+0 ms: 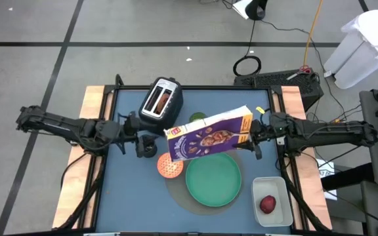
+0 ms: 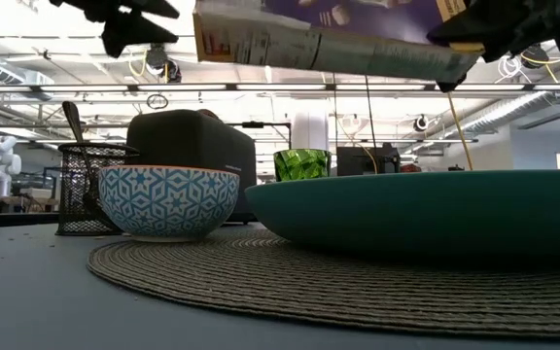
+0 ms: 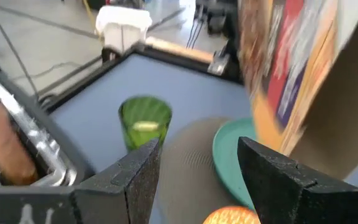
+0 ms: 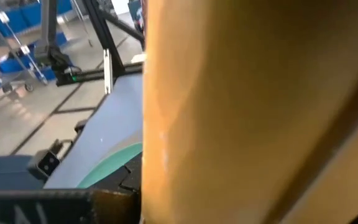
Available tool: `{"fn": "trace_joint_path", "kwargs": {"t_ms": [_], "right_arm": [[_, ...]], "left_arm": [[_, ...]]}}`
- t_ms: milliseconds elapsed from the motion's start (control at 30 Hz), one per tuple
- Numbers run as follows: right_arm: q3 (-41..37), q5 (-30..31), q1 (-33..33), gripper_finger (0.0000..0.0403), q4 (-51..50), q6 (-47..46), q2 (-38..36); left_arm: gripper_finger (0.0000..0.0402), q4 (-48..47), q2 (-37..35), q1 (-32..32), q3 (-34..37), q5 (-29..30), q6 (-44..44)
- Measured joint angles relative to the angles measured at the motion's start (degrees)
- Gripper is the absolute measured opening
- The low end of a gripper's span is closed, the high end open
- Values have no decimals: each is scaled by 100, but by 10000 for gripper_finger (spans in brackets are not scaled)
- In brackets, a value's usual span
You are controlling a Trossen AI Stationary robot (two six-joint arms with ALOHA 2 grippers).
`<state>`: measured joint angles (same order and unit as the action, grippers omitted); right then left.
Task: Arrange a breakfast setting
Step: Pour the cereal into the orange bowl
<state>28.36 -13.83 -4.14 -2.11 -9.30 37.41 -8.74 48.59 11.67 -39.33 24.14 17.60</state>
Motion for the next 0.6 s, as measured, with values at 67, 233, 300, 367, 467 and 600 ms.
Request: {"fn": "trace_joint_path", "kwargs": {"t_ms": [67,233,300,367,467,600], "right_arm": [[-2,0,0,179,6,109,-3],[-2,1,0,178,-32,168,2],[-2,5,0,178,-13,166,-1],[-2,5,0,179,-9,162,-1],[-2,7,0,179,-37,160,-1],[-2,16,0,179,-164,151,2]], "left_arm": [[221,187,69,-4,0,0,-121],[221,826,280,-4,0,2,-451],[221,1072,369,-4,0,2,-565],[221,1317,431,-1,0,2,-668],[221,1353,469,-1,0,-10,-743],[221,1293,466,0,0,-212,-701]]}}
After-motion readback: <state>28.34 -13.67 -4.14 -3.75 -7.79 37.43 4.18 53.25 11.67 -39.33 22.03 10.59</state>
